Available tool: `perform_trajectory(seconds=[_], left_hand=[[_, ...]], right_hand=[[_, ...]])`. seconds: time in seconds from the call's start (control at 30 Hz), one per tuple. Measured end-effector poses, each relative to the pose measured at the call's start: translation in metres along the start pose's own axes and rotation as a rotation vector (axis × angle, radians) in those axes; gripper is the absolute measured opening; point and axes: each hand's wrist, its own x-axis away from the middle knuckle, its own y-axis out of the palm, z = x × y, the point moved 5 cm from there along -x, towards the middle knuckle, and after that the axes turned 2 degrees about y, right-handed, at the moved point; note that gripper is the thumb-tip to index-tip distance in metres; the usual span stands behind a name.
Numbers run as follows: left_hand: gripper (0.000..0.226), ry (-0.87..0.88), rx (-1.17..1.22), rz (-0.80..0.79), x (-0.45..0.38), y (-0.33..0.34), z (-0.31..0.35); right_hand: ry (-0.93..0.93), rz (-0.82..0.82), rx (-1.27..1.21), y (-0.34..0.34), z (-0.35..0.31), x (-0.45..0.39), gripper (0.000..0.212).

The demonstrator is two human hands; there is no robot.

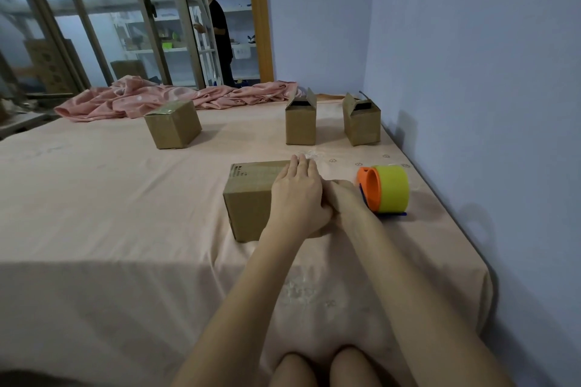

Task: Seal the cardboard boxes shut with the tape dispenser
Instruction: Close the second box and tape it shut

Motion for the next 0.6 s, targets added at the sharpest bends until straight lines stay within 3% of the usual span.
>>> perform_trajectory(seconds=[0.13,0.3,0.37,0.43,0.5,0.6], left_hand=[[0.083,0.009,-0.015,-0.032,0.0,-0.002,0.002],[0.095,0.036,-0.016,-0.143,0.0,-0.005,0.001],[0.095,0.026,0.191,-0.191,-0.001,-0.011,-0.003],[0.088,-0.089,0.658,-0.221,-0.003,-0.023,-0.014],[0.075,-0.181,1.036,-0.091,-0.003,-0.036,-0.034],[0.056,-0.254,1.036,0.159,0.007,-0.047,-0.073]], right_hand=[[-0.007,0.012,0.122,0.002,-0.001,0.003,0.036],[0.186,-0.005,0.246,0.008,0.009,0.006,0.033],[0.133,0.019,0.25,0.006,0.012,0.004,0.022],[0.003,0.077,0.205,0.002,0.011,0.0,0.019],[-0.094,0.188,0.176,-0.004,0.006,0.002,0.027],[-0.229,0.224,0.122,-0.008,-0.001,0.012,0.026]])
